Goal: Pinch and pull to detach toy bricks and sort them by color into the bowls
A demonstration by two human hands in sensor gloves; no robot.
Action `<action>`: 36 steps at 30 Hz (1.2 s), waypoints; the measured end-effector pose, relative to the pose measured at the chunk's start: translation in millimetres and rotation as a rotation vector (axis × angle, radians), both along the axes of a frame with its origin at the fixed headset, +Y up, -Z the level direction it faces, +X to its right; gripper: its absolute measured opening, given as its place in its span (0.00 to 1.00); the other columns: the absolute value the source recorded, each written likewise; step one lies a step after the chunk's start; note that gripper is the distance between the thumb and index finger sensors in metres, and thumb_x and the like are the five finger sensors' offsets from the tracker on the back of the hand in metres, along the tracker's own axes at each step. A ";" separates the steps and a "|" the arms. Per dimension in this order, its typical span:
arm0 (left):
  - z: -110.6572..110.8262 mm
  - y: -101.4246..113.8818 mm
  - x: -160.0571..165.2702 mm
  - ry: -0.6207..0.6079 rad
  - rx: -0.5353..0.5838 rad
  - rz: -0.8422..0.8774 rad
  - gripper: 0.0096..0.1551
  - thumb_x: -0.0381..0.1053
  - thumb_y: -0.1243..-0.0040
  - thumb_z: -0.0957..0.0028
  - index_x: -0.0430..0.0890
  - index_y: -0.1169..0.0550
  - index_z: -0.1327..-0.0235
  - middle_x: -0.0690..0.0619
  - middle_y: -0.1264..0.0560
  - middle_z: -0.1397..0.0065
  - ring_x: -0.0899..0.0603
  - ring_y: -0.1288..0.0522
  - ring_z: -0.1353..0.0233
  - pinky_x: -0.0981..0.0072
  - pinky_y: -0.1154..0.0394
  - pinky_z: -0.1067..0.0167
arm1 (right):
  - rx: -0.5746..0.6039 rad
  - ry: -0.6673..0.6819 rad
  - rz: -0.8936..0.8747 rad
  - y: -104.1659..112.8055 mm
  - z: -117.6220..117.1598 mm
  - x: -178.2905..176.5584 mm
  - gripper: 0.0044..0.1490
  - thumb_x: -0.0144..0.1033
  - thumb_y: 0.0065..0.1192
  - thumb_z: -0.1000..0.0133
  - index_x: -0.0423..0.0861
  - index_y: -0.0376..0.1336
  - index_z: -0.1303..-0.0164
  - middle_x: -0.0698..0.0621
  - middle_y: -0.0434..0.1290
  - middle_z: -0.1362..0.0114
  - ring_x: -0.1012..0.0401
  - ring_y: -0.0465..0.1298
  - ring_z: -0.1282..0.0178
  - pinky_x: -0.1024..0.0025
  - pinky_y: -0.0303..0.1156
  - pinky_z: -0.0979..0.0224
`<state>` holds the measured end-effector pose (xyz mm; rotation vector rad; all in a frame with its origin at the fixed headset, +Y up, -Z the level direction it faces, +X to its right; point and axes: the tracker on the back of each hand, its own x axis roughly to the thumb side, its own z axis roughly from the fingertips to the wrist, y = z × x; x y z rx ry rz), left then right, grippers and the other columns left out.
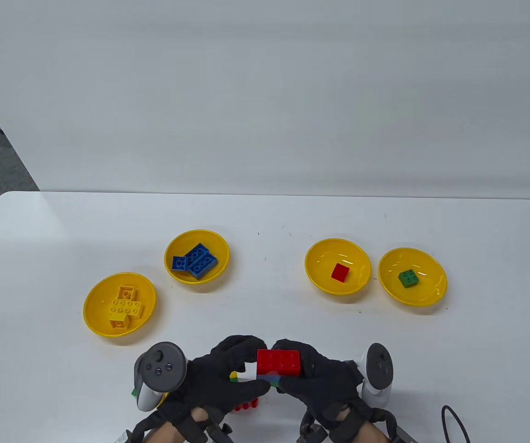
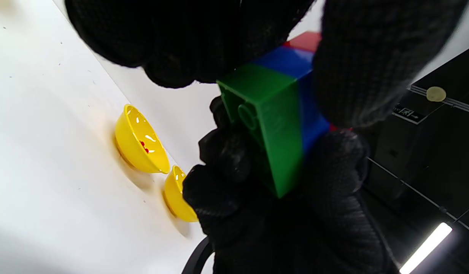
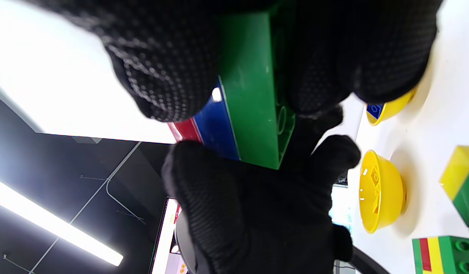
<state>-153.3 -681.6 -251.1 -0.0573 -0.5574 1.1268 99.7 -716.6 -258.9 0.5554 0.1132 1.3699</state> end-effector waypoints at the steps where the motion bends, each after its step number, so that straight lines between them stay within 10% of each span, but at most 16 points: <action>1: 0.0 -2.2 0.2 0.008 -0.001 0.003 0.40 0.60 0.18 0.58 0.47 0.21 0.34 0.38 0.26 0.27 0.29 0.24 0.32 0.34 0.26 0.40 | 0.002 0.002 0.011 -0.7 1.0 -1.1 0.42 0.37 0.78 0.59 0.37 0.67 0.35 0.32 0.73 0.34 0.42 0.81 0.49 0.43 0.81 0.50; 18: 3.3 -3.5 9.9 -0.039 0.049 -0.170 0.38 0.56 0.15 0.59 0.43 0.19 0.37 0.32 0.17 0.41 0.38 0.08 0.55 0.47 0.11 0.62 | 0.462 -0.145 0.578 29.6 21.7 -3.5 0.47 0.39 0.72 0.56 0.34 0.60 0.29 0.31 0.64 0.28 0.35 0.73 0.38 0.29 0.69 0.42; 29: -0.2 -5.0 9.3 -0.165 0.043 -0.087 0.39 0.51 0.13 0.59 0.37 0.19 0.37 0.30 0.17 0.40 0.35 0.07 0.52 0.46 0.10 0.59 | 0.225 -0.197 0.457 26.3 16.2 -0.1 0.40 0.32 0.53 0.63 0.28 0.69 0.43 0.32 0.78 0.43 0.41 0.84 0.54 0.37 0.81 0.51; 33: -0.7 -1.0 6.3 -0.147 0.030 -0.034 0.39 0.52 0.14 0.58 0.39 0.20 0.36 0.31 0.18 0.39 0.35 0.07 0.52 0.47 0.10 0.58 | -0.023 -0.232 0.176 19.0 2.1 22.6 0.40 0.36 0.63 0.60 0.26 0.70 0.43 0.28 0.77 0.45 0.38 0.84 0.58 0.37 0.80 0.56; 36: -1.4 1.3 -4.9 -0.063 0.035 -0.001 0.39 0.52 0.15 0.57 0.40 0.21 0.35 0.31 0.19 0.37 0.36 0.08 0.51 0.47 0.11 0.57 | 0.118 -0.347 0.272 47.6 -6.9 47.3 0.41 0.40 0.69 0.56 0.30 0.67 0.37 0.30 0.75 0.41 0.38 0.82 0.56 0.38 0.79 0.57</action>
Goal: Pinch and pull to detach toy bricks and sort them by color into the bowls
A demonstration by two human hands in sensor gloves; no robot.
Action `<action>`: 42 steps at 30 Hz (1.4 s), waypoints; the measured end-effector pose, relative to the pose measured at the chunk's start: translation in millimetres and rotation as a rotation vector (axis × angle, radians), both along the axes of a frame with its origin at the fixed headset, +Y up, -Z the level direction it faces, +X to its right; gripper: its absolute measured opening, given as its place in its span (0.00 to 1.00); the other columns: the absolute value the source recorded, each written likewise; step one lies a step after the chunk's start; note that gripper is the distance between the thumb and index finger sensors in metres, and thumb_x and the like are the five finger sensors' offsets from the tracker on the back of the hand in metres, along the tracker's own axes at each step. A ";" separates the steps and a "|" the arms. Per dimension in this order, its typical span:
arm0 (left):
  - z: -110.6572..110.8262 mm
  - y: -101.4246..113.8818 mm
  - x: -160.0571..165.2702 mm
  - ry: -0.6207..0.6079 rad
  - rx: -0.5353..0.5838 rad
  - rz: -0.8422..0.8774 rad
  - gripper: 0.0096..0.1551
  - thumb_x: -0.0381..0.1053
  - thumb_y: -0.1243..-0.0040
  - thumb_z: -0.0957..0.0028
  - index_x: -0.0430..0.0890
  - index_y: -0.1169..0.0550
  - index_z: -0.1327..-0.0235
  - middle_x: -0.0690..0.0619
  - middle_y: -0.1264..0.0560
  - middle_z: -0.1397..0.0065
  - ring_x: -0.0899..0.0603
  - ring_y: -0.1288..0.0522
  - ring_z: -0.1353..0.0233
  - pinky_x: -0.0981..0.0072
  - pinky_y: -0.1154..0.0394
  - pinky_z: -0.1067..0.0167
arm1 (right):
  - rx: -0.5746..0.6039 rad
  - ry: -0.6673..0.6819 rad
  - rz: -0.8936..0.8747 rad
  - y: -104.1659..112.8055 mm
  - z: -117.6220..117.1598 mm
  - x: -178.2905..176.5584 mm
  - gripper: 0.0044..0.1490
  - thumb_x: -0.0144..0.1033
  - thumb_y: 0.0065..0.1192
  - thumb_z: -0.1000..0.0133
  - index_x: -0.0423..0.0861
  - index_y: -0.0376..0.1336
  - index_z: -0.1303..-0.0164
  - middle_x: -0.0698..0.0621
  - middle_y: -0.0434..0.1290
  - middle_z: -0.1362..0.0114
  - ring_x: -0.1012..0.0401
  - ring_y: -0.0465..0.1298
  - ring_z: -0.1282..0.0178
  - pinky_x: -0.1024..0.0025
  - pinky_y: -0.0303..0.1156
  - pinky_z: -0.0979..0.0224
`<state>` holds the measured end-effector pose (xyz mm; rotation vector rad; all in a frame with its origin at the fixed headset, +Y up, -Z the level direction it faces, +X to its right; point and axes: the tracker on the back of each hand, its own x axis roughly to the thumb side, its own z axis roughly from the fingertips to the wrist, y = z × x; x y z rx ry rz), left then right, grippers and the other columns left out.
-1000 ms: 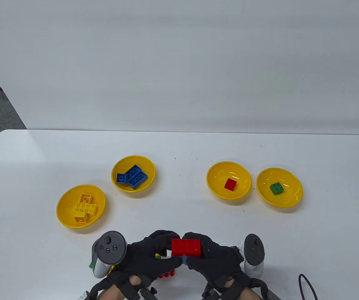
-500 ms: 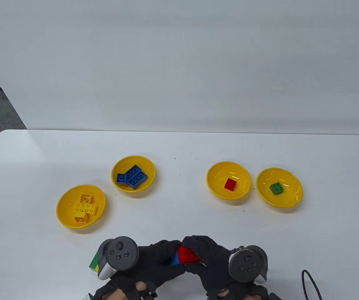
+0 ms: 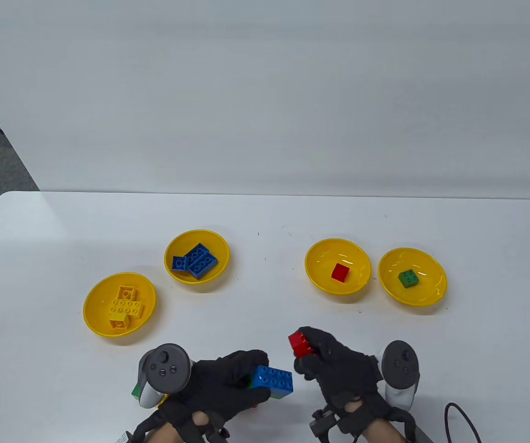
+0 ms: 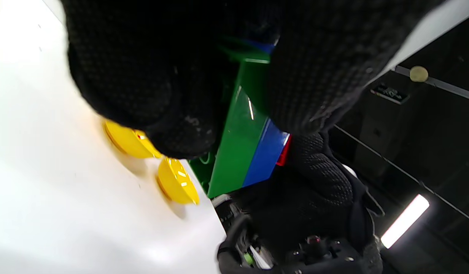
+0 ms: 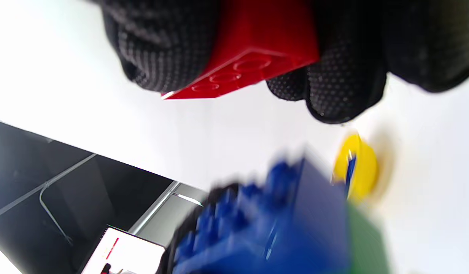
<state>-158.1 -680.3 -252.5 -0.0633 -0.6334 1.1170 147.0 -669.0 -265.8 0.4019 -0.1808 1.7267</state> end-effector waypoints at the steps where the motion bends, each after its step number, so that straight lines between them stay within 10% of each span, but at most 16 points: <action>1: -0.5 1.2 -3.1 0.011 -0.001 0.009 0.39 0.52 0.15 0.57 0.41 0.22 0.34 0.32 0.19 0.36 0.36 0.09 0.50 0.48 0.11 0.56 | 0.053 -0.054 0.054 9.9 -4.6 7.6 0.41 0.41 0.69 0.56 0.33 0.67 0.35 0.31 0.76 0.41 0.39 0.83 0.58 0.39 0.79 0.59; 8: -11.4 1.9 -29.6 0.120 -0.048 0.098 0.40 0.51 0.16 0.56 0.42 0.23 0.32 0.32 0.21 0.34 0.36 0.10 0.47 0.47 0.12 0.52 | 0.114 -0.288 0.608 56.3 -80.3 33.1 0.39 0.31 0.70 0.57 0.43 0.66 0.31 0.30 0.67 0.31 0.39 0.79 0.48 0.42 0.78 0.49; 17: -13.3 -0.4 -33.8 0.190 -0.049 0.059 0.40 0.51 0.17 0.55 0.42 0.24 0.31 0.32 0.22 0.33 0.36 0.11 0.46 0.47 0.13 0.52 | -0.061 -0.341 1.231 -11.1 -187.8 9.6 0.38 0.26 0.71 0.59 0.53 0.69 0.34 0.35 0.68 0.27 0.37 0.76 0.38 0.35 0.73 0.41; 22: -14.2 -3.9 -30.7 0.189 -0.056 0.032 0.40 0.52 0.18 0.55 0.42 0.24 0.31 0.32 0.22 0.33 0.35 0.11 0.46 0.45 0.14 0.52 | -0.082 -0.288 1.188 -30.7 -209.8 3.6 0.39 0.27 0.70 0.57 0.52 0.66 0.31 0.32 0.61 0.23 0.37 0.73 0.34 0.33 0.70 0.39; 31: -13.8 -6.2 -30.4 0.212 -0.069 0.072 0.39 0.55 0.20 0.53 0.45 0.24 0.30 0.36 0.21 0.32 0.34 0.13 0.45 0.42 0.16 0.51 | 0.124 -0.350 0.735 3.7 -155.2 35.4 0.40 0.35 0.67 0.54 0.39 0.63 0.30 0.28 0.60 0.25 0.37 0.75 0.39 0.34 0.72 0.43; 42: -2.5 -7.6 -15.8 0.213 -0.057 0.199 0.38 0.60 0.21 0.53 0.54 0.23 0.29 0.37 0.25 0.28 0.33 0.16 0.40 0.41 0.19 0.47 | 0.016 0.253 0.184 3.6 -24.4 -8.4 0.48 0.43 0.73 0.56 0.36 0.61 0.27 0.31 0.66 0.27 0.37 0.77 0.40 0.33 0.73 0.43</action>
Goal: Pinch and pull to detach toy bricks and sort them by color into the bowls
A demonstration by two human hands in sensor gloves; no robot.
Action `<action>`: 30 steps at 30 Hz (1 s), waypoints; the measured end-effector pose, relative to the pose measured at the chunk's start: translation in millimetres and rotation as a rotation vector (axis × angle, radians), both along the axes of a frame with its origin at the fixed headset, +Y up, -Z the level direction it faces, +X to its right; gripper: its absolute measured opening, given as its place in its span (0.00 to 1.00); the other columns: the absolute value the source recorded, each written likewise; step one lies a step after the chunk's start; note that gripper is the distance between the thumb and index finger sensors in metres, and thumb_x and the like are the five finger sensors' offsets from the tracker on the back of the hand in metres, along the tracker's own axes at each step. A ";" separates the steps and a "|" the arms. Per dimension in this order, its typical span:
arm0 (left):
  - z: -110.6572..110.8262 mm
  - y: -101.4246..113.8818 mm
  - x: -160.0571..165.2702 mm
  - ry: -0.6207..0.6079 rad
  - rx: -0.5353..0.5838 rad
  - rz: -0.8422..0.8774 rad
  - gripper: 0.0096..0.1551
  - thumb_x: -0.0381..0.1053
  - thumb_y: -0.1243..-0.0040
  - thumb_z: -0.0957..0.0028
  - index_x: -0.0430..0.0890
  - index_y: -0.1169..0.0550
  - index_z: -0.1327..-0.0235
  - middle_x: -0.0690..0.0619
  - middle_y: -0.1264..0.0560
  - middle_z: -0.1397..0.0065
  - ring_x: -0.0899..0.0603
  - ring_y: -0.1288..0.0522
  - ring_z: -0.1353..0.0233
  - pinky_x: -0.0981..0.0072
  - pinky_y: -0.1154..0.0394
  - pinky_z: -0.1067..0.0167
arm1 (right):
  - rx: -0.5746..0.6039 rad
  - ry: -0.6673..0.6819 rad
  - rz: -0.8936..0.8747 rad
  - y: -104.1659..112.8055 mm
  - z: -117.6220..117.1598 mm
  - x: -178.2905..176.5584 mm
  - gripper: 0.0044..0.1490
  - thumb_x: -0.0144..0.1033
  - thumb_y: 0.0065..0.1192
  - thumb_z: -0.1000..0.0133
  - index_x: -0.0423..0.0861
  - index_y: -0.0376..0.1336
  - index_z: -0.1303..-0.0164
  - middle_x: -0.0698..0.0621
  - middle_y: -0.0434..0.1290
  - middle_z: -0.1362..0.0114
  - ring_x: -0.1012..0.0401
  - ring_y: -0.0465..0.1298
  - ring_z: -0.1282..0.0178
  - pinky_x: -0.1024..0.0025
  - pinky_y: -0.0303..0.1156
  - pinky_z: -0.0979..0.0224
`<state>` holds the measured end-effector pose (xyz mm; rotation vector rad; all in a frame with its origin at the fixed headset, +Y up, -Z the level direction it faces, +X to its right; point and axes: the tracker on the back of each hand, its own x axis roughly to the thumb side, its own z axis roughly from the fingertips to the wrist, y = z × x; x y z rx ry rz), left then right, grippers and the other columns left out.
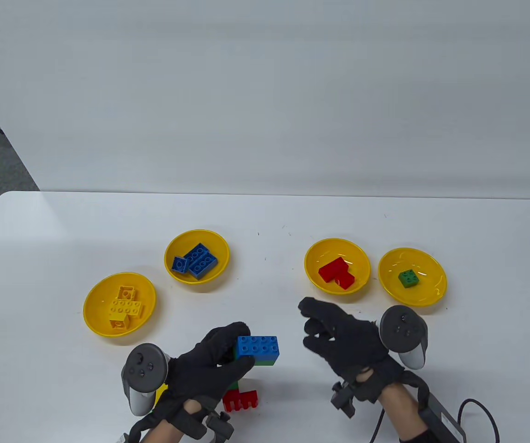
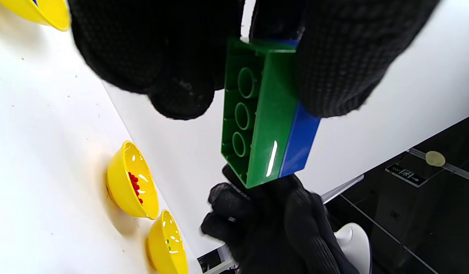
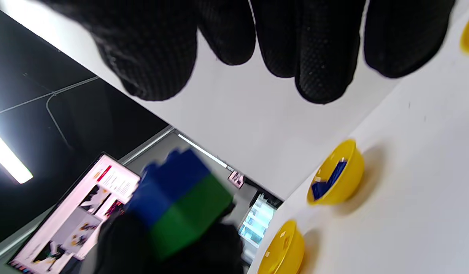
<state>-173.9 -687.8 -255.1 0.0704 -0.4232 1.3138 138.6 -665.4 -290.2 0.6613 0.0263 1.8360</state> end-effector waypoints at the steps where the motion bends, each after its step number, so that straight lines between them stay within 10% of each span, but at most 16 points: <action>1: 0.5 -1.2 1.5 -0.006 -0.004 0.011 0.38 0.60 0.22 0.53 0.54 0.23 0.28 0.38 0.24 0.28 0.33 0.17 0.39 0.40 0.19 0.46 | -0.028 0.026 -0.023 -6.2 6.9 -7.4 0.50 0.44 0.74 0.56 0.36 0.60 0.27 0.30 0.65 0.26 0.36 0.76 0.39 0.32 0.72 0.43; 12: 2.1 -11.9 15.7 -0.077 -0.050 0.006 0.39 0.60 0.24 0.53 0.51 0.25 0.28 0.39 0.24 0.28 0.33 0.18 0.38 0.38 0.20 0.45 | -0.111 -0.027 -0.108 -31.5 28.1 -41.2 0.41 0.37 0.75 0.58 0.32 0.66 0.38 0.31 0.72 0.36 0.40 0.82 0.50 0.37 0.77 0.49; 22: 18.8 18.1 19.9 -0.034 0.252 -0.387 0.50 0.60 0.20 0.56 0.49 0.32 0.23 0.38 0.36 0.19 0.25 0.36 0.23 0.28 0.35 0.31 | 0.249 -0.158 0.267 -15.4 43.0 -51.2 0.41 0.36 0.75 0.64 0.29 0.70 0.43 0.30 0.78 0.45 0.45 0.85 0.61 0.39 0.80 0.56; 30: 33.6 22.6 37.4 -0.006 0.441 -0.631 0.40 0.59 0.18 0.60 0.47 0.20 0.34 0.40 0.21 0.33 0.31 0.23 0.35 0.33 0.27 0.37 | 0.505 -0.171 0.465 -6.6 63.3 -65.5 0.41 0.35 0.74 0.65 0.29 0.70 0.44 0.30 0.79 0.45 0.45 0.85 0.61 0.40 0.80 0.56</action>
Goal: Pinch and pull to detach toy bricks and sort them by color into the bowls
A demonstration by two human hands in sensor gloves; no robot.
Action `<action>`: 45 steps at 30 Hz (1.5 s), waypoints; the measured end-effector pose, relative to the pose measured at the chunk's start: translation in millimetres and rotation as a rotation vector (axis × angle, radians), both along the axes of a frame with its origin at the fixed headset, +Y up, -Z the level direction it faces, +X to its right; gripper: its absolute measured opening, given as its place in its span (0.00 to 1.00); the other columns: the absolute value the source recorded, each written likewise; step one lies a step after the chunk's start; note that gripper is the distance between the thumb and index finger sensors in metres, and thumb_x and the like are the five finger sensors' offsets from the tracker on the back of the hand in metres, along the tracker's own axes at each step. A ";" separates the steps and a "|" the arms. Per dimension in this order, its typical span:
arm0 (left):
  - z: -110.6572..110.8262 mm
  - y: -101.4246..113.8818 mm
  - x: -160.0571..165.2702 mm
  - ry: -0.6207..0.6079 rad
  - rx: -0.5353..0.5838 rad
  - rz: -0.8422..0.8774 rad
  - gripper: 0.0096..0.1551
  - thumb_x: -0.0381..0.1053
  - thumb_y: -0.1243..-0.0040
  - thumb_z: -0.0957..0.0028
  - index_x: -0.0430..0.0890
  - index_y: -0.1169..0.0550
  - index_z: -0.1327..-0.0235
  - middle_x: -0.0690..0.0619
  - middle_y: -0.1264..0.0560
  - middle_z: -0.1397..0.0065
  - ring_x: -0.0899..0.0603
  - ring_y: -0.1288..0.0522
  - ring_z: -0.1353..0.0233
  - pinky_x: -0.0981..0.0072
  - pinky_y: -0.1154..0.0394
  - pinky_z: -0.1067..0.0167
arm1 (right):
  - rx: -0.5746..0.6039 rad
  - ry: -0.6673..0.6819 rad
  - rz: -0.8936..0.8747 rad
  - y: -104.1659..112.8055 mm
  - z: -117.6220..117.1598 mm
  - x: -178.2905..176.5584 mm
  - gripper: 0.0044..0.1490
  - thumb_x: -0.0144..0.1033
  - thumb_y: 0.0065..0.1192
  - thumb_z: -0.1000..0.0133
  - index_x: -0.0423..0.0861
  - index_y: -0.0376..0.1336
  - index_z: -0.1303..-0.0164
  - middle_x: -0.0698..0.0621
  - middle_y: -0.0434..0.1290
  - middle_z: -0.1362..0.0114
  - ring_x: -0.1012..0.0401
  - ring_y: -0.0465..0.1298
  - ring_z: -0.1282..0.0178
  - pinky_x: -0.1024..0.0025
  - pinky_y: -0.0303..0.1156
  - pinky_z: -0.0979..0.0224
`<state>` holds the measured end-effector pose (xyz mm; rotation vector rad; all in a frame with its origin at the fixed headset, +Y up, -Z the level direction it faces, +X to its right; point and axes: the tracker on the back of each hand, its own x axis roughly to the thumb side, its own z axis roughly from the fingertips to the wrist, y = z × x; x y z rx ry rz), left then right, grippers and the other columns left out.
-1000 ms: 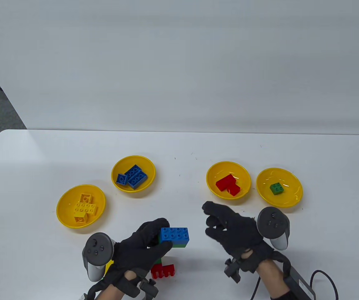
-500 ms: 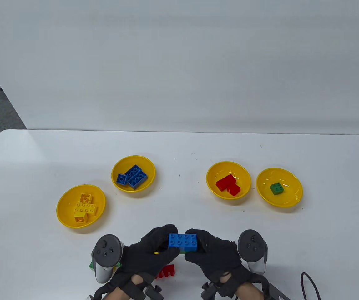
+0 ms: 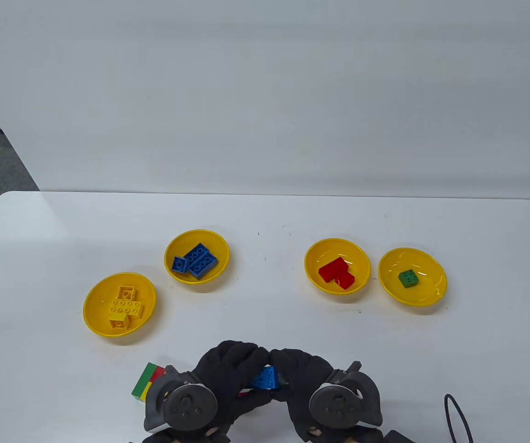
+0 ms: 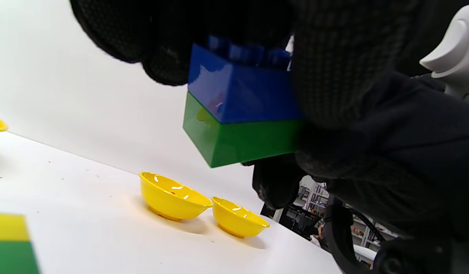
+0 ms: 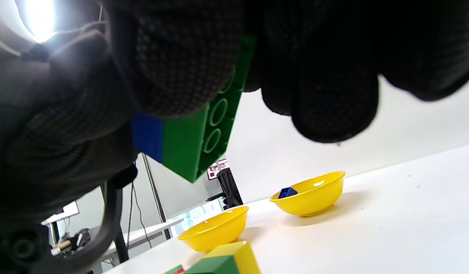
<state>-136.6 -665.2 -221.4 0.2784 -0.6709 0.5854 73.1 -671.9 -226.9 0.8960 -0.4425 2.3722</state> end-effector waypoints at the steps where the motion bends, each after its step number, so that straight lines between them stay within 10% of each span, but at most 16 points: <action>1: -0.3 0.5 0.6 -0.011 0.002 -0.002 0.40 0.59 0.17 0.60 0.47 0.19 0.35 0.40 0.20 0.36 0.32 0.21 0.39 0.34 0.25 0.40 | -0.008 0.007 -0.002 0.0 0.1 0.0 0.41 0.35 0.74 0.66 0.29 0.71 0.44 0.30 0.79 0.45 0.45 0.86 0.61 0.40 0.80 0.57; 20: -26.3 -7.8 -24.9 -0.241 -0.397 0.476 0.38 0.59 0.14 0.62 0.37 0.13 0.45 0.36 0.14 0.49 0.32 0.15 0.50 0.34 0.19 0.49 | -0.240 0.177 -0.274 3.0 -9.7 11.2 0.41 0.30 0.68 0.71 0.28 0.74 0.47 0.29 0.82 0.49 0.47 0.89 0.65 0.43 0.85 0.60; 32: -37.3 66.5 -75.8 0.084 -0.147 0.362 0.39 0.52 0.20 0.52 0.44 0.24 0.28 0.37 0.24 0.28 0.28 0.24 0.32 0.33 0.25 0.36 | -0.210 0.060 -0.344 13.1 -24.8 48.7 0.41 0.35 0.72 0.66 0.29 0.72 0.44 0.30 0.80 0.46 0.45 0.87 0.62 0.40 0.81 0.57; 38: -103.1 115.9 -69.7 0.321 -0.086 0.019 0.40 0.45 0.23 0.51 0.46 0.29 0.24 0.39 0.29 0.23 0.29 0.29 0.26 0.35 0.28 0.31 | -0.225 0.009 -0.376 12.4 -37.8 70.3 0.41 0.35 0.72 0.65 0.30 0.71 0.42 0.30 0.79 0.43 0.44 0.86 0.59 0.39 0.80 0.55; 45: -203.1 54.6 -63.3 0.542 -0.257 -0.302 0.40 0.47 0.23 0.51 0.48 0.29 0.24 0.40 0.29 0.23 0.30 0.28 0.26 0.35 0.28 0.32 | -0.208 -0.063 -0.285 5.0 -50.3 85.1 0.40 0.35 0.73 0.64 0.31 0.71 0.42 0.30 0.78 0.42 0.43 0.85 0.58 0.38 0.80 0.54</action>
